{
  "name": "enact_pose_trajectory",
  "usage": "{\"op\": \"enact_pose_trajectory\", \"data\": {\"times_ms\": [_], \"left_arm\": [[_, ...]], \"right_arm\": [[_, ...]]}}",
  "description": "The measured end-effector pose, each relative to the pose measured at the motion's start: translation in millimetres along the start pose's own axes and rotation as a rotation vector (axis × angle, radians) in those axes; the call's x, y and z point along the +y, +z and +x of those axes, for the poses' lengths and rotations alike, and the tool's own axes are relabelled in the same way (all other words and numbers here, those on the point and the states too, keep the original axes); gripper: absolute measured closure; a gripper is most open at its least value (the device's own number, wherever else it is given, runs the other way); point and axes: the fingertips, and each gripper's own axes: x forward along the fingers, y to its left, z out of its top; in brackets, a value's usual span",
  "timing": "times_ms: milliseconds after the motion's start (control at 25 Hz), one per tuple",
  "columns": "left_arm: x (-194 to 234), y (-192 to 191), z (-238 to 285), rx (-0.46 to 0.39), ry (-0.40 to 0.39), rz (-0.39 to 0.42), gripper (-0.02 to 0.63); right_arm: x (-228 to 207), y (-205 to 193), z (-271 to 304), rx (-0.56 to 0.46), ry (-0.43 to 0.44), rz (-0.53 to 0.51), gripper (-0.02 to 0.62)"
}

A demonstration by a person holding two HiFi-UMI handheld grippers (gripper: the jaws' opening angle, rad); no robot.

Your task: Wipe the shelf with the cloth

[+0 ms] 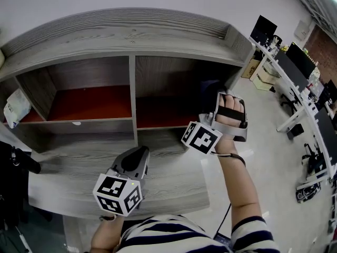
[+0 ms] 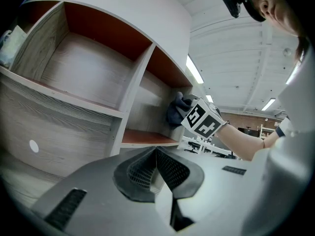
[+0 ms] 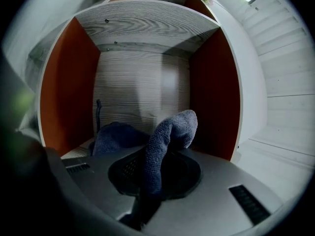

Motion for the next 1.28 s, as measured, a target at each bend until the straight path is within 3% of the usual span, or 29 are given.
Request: {"op": "enact_pose_trajectory", "data": {"times_ms": [640, 920, 1120, 1280], "left_arm": [[3.9, -3.6, -0.5, 0.012, 0.012, -0.004, 0.588], [4.2, -5.3, -1.0, 0.017, 0.018, -0.006, 0.588], [6.5, -2.3, -3.7, 0.004, 0.033, -0.011, 0.588], [10.6, 1.3, -6.0, -0.012, 0.051, -0.018, 0.588]], "right_arm": [[91.3, -5.1, -24.9, 0.042, 0.261, 0.042, 0.551], [102.5, -4.0, -28.9, 0.029, 0.268, 0.108, 0.551], [74.5, -2.2, -38.2, -0.008, 0.193, 0.285, 0.551], [54.9, 3.1, -53.4, -0.064, 0.211, 0.509, 0.551]]}}
